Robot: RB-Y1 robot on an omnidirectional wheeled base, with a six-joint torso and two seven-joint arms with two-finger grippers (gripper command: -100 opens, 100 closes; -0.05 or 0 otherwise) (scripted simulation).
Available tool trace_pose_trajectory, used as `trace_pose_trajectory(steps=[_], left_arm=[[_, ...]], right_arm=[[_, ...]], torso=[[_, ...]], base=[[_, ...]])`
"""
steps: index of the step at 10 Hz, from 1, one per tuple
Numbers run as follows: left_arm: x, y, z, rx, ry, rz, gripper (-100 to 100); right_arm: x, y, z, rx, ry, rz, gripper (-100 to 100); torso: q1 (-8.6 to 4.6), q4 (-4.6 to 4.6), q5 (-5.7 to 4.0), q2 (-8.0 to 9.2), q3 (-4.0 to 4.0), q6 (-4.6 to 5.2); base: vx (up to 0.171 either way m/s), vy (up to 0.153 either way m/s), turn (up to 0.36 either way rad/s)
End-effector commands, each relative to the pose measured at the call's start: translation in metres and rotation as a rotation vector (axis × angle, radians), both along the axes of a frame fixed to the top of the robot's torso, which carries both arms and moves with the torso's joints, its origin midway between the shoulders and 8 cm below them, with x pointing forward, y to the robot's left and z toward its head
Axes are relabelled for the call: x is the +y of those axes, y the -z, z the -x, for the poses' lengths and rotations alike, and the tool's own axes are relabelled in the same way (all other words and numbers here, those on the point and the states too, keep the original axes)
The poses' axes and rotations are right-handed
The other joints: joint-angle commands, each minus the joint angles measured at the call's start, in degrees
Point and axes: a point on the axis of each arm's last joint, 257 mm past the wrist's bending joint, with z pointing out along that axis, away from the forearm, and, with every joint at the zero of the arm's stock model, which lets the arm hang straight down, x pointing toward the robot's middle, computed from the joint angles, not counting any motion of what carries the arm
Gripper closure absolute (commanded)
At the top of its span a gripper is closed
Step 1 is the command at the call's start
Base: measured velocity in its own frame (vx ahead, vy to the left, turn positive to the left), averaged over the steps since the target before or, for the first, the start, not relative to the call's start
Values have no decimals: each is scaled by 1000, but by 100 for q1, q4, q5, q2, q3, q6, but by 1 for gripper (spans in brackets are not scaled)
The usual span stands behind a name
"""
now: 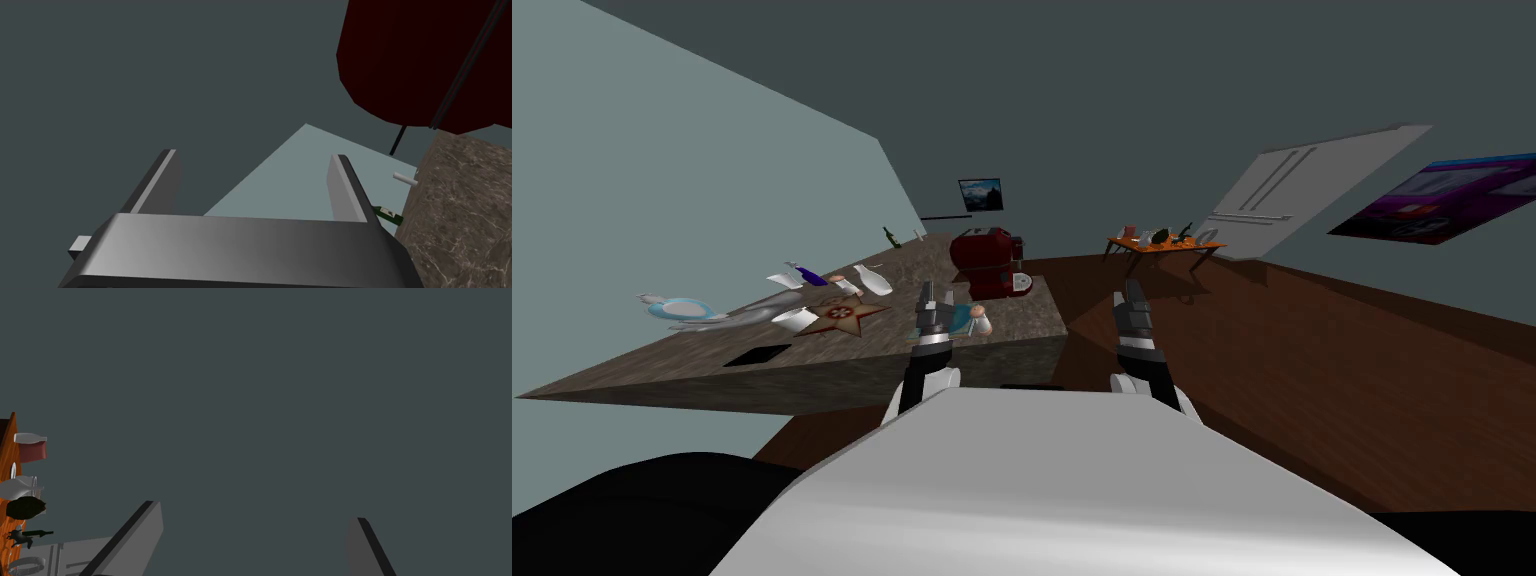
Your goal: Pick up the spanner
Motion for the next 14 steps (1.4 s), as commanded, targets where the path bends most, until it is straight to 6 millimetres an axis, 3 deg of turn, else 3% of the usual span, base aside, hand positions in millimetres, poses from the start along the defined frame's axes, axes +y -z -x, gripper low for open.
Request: trace_pose_trajectory(steps=[1,4,9,10,13,14], left_arm=[[9,11,-2,53,4,-23,-100],[36,35,-4,164,-12,-30,-100],[64,60,-3,275,-41,-10,-100],[80,72,-1,327,-59,5,-100],[99,88,3,393,-83,28,-100],[117,96,9,433,-104,48,-100]], right_arm=[[0,0,0,0,0,0,0],[0,0,0,0,0,0,0],[0,0,0,0,0,0,0],[0,0,0,0,0,0,0],[0,0,0,0,0,0,0],[0,0,0,0,0,0,0]], torso=[[0,0,0,0,0,0],[-75,-2,-16,-7,-4,0],[-57,-2,-13,-9,-5,0],[-53,-1,-13,-5,-3,1],[-67,-2,-15,-11,-6,1],[-60,-2,-15,-9,-6,0]], base=[[10,-91,-7],[16,-203,10],[5,-153,4],[0,-173,-5],[26,-162,7],[23,-176,-3]])
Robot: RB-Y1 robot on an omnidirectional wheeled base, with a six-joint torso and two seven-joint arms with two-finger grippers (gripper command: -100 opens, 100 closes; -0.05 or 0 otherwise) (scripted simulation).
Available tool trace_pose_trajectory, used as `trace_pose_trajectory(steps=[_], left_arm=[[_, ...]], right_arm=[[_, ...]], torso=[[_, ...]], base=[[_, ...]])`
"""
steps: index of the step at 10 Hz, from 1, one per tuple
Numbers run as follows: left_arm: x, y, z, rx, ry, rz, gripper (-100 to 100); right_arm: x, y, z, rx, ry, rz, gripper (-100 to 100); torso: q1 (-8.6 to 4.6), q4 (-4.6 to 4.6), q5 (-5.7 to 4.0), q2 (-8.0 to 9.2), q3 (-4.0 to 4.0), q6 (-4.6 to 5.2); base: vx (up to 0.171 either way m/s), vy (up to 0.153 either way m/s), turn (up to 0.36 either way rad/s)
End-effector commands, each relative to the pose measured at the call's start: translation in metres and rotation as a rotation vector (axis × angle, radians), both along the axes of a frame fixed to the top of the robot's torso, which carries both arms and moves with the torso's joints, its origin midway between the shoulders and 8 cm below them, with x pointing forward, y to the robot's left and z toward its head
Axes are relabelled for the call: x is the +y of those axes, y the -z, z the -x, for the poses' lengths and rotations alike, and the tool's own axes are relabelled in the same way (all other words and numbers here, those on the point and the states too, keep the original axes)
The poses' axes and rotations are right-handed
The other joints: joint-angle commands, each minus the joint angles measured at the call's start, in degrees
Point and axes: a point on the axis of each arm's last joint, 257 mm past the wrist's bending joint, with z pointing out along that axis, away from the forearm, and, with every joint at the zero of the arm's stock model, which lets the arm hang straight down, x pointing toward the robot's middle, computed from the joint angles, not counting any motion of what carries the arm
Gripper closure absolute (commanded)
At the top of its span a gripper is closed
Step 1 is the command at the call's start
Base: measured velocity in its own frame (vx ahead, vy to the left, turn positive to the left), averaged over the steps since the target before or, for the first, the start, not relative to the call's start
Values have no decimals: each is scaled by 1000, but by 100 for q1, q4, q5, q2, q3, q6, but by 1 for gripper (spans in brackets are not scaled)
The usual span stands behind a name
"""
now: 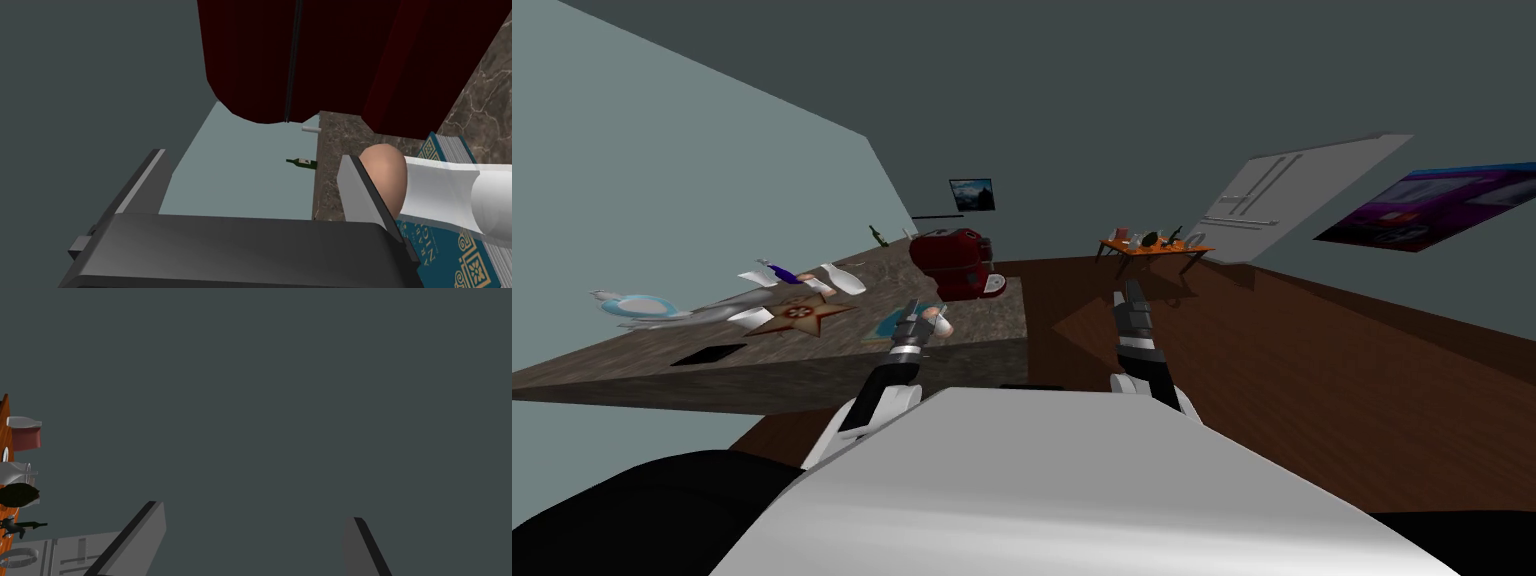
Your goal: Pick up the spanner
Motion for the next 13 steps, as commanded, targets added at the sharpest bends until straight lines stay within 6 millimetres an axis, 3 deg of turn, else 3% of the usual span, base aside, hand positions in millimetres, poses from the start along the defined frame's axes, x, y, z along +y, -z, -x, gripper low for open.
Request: trace_pose_trajectory(steps=[1,2,3,6,8,9,11,12,13], left_arm=[[13,13,1,47,-20,19,-100],[32,23,9,90,-47,40,-100],[34,28,9,110,-53,47,-100],[72,48,27,198,-118,103,-100],[75,58,29,235,-131,115,-100],[93,65,40,266,-163,145,-100],[95,73,42,296,-174,155,-100],[113,79,54,324,-208,189,-100],[114,83,55,342,-215,195,-100]], right_arm=[[0,0,0,0,0,0,0],[0,0,0,0,0,0,0],[0,0,0,0,0,0,0],[0,0,0,0,0,0,0],[0,0,0,0,0,0,0],[0,0,0,0,0,0,0],[0,0,0,0,0,0,0],[0,0,0,0,0,0,0],[0,0,0,0,0,0,0]], torso=[[0,0,0,0,0,0],[9,0,1,1,0,1],[-1,-1,0,-6,-3,0],[-4,-1,-3,-1,-1,0],[9,0,0,0,0,0],[40,0,6,1,0,1],[23,-1,4,-5,-3,0],[37,-1,6,-2,-2,1],[26,-2,5,-9,-5,0]], base=[[19,-151,11],[45,-184,-5],[36,-160,13],[26,-201,2],[24,-102,8],[37,-106,-14],[32,-103,9],[54,-122,-11],[55,-132,10]])
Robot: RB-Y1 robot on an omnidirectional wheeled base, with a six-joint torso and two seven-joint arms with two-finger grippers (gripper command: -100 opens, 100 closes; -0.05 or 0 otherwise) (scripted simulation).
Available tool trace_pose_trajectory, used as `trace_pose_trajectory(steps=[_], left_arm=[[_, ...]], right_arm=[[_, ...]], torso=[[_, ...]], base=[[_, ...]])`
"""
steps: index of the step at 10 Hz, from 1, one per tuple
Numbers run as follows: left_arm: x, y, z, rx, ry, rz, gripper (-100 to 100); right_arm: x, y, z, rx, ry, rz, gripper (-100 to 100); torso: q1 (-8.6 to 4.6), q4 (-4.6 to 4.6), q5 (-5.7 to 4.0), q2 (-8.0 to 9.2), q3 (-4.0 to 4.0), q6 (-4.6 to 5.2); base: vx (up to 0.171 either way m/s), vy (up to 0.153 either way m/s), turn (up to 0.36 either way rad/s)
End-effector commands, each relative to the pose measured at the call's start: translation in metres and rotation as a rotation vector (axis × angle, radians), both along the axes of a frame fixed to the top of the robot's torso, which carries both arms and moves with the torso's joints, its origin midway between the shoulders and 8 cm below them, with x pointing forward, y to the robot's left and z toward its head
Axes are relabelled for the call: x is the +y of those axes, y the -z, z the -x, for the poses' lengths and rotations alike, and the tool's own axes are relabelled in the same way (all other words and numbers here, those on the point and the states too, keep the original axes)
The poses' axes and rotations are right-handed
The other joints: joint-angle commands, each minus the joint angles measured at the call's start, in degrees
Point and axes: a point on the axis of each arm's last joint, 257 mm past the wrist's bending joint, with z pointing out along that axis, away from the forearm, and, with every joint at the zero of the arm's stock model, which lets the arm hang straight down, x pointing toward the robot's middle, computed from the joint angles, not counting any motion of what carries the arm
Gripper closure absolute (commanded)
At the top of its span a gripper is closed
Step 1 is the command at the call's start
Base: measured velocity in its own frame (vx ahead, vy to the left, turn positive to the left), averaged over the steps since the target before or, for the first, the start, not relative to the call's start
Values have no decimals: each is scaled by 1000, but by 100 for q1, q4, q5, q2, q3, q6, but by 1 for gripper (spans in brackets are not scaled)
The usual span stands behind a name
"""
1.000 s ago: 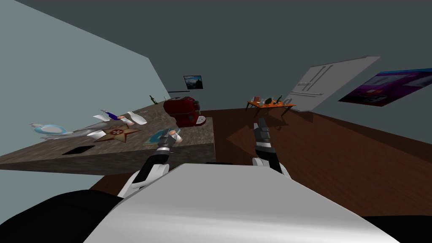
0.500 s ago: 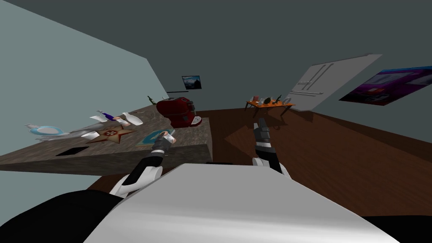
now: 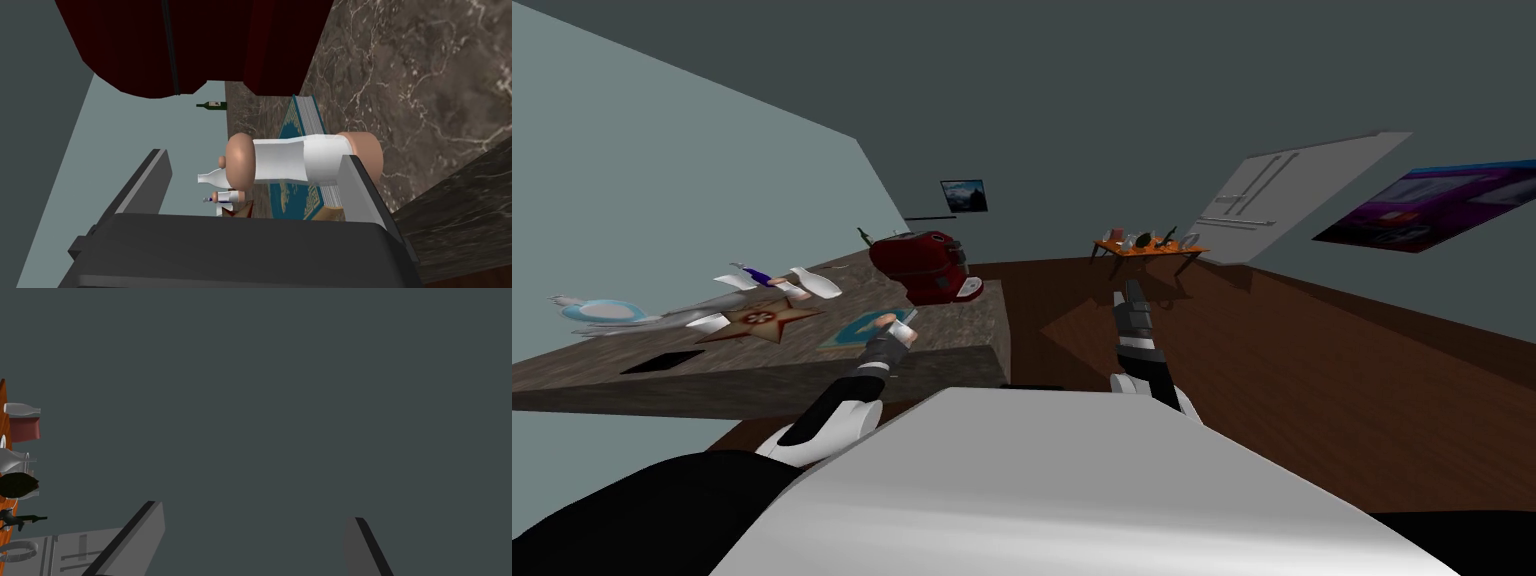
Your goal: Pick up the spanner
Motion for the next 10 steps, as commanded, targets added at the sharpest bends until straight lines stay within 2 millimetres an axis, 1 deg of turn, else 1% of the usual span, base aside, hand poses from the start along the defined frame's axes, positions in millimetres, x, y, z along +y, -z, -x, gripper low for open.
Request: trace_pose_trajectory(steps=[1,2,3,4,5,6,7,8,9,10], left_arm=[[4,6,3,28,-14,15,-100],[22,12,16,55,-53,48,-100],[23,18,18,78,-62,58,-100],[23,19,19,84,-64,60,-100],[40,25,33,112,-106,97,-100],[41,32,36,136,-116,107,-100],[56,33,48,148,-153,142,-100],[57,38,51,166,-161,149,-100],[57,43,54,186,-169,157,-100],[71,46,68,204,-211,198,-100]], right_arm=[[0,0,0,0,0,0,0],[0,0,0,0,0,0,0],[0,0,0,0,0,0,0],[0,0,0,0,0,0,0],[0,0,0,0,0,0,0],[0,0,0,0,0,0,0],[0,0,0,0,0,0,0],[0,0,0,0,0,0,0],[0,0,0,0,0,0,0],[0,0,0,0,0,0,0]], torso=[[0,0,0,0,0,0],[17,1,3,8,4,0],[5,2,2,9,5,-2],[7,2,1,9,5,-2],[26,3,5,13,7,0],[23,2,5,11,6,-3],[20,2,5,13,7,0],[-4,1,1,4,3,2],[-10,-5,-3,-29,-15,4],[12,-8,1,-34,-20,2]], base=[[19,-74,7],[29,-124,9],[33,-114,77],[14,-51,39],[27,-72,87],[18,-86,31],[47,-152,-57],[156,-167,-154],[145,-85,-49],[147,-106,0]])
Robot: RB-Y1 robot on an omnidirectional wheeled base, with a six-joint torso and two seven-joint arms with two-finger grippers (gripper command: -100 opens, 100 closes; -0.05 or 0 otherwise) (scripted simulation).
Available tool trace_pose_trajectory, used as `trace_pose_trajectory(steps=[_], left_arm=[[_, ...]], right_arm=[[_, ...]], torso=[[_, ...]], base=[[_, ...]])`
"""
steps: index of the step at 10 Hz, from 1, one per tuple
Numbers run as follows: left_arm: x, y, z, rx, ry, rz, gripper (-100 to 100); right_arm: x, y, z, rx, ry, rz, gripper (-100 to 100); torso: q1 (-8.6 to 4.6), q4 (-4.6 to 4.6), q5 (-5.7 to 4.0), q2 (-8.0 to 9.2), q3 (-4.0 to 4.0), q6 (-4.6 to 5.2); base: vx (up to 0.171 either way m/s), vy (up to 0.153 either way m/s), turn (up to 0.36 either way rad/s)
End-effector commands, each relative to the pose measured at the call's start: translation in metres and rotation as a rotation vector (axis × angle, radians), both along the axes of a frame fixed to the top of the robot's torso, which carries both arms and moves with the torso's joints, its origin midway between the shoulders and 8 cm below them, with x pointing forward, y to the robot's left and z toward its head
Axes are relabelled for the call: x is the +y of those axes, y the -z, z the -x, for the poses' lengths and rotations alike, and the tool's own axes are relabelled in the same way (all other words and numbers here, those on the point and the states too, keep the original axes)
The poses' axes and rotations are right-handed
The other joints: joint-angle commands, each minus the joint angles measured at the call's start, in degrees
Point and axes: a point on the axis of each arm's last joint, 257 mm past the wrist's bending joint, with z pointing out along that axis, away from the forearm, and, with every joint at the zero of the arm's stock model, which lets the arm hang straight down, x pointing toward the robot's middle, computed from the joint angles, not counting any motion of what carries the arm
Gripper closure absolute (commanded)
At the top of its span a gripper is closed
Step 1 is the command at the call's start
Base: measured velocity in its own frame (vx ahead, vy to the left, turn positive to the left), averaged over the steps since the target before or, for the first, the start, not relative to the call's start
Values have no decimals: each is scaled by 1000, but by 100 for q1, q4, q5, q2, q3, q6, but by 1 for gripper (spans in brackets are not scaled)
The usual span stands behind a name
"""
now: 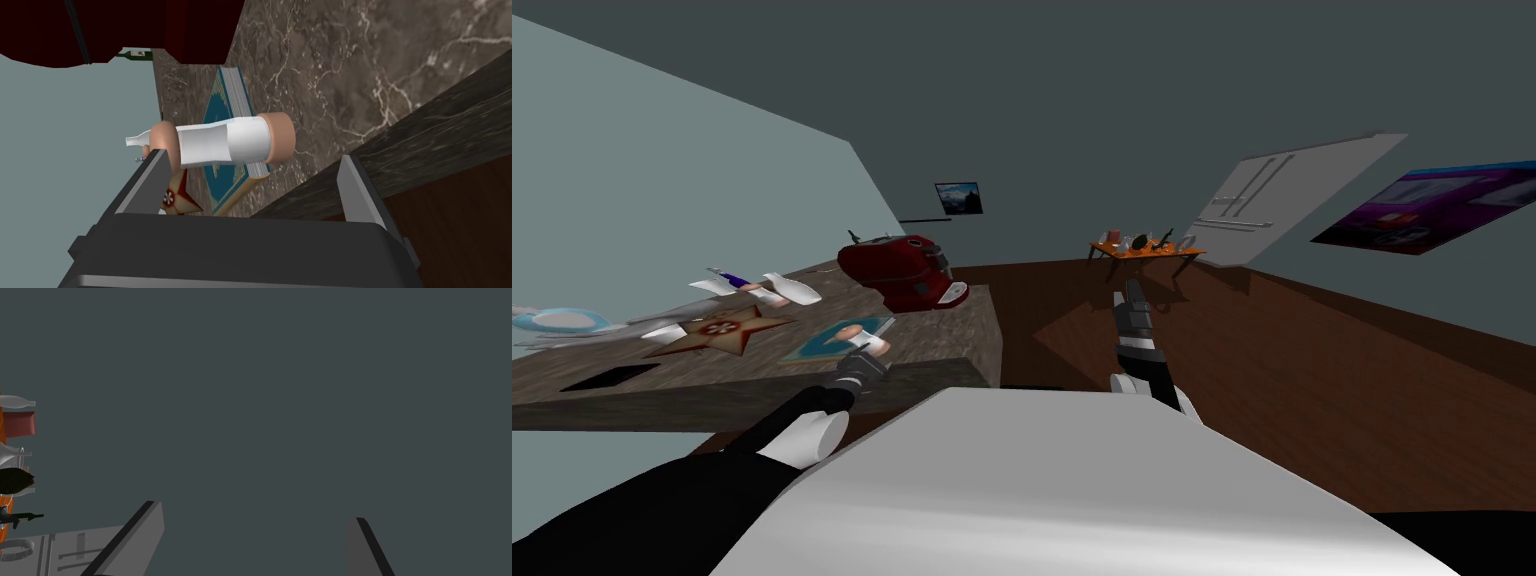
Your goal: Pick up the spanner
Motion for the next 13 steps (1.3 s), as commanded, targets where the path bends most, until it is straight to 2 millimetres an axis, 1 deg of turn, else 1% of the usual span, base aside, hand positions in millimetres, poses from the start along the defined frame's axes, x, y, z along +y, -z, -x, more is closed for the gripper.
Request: trace_pose_trajectory(steps=[1,2,3,4,5,6,7,8,9,10,11,12,13], left_arm=[[7,8,10,33,-33,32,-100],[7,9,11,40,-35,35,-100],[20,14,26,62,-83,78,-100],[20,19,30,82,-91,88,-100],[31,24,45,107,-141,133,-100],[31,27,48,121,-147,141,-100],[40,31,61,135,-193,186,-100],[39,35,66,156,-202,196,-100],[48,37,77,162,-244,239,-100],[46,42,82,187,-256,251,-100],[53,44,93,193,-298,294,-100],[51,48,98,216,-308,307,-100],[56,50,108,219,-349,353,-100]], right_arm=[[0,0,0,0,0,0,0],[0,0,0,0,0,0,0],[0,0,0,0,0,0,0],[0,0,0,0,0,0,0],[0,0,0,0,0,0,0],[0,0,0,0,0,0,0],[0,0,0,0,0,0,0],[0,0,0,0,0,0,0],[0,0,0,0,0,0,0],[0,0,0,0,0,0,0],[0,0,0,0,0,0,0],[0,0,0,0,0,0,0],[0,0,0,0,0,0,0]], torso=[[0,0,0,0,0,0],[3,2,0,13,6,1],[21,7,3,36,19,1],[17,7,4,31,18,1],[17,6,3,29,16,1],[1,3,1,13,8,1],[7,2,0,13,7,1],[11,1,2,2,1,2],[16,0,3,2,0,1],[11,0,2,3,1,1],[20,2,3,12,6,2],[31,1,6,5,3,1],[35,0,7,3,0,2]], base=[[101,-100,20],[26,-42,3],[65,-64,-15],[78,-68,2],[129,-117,-7],[118,-95,8],[150,-80,-4],[144,-64,-1],[138,-83,-8],[107,-56,6],[140,-25,-9],[145,-21,-1],[168,-28,-7]])
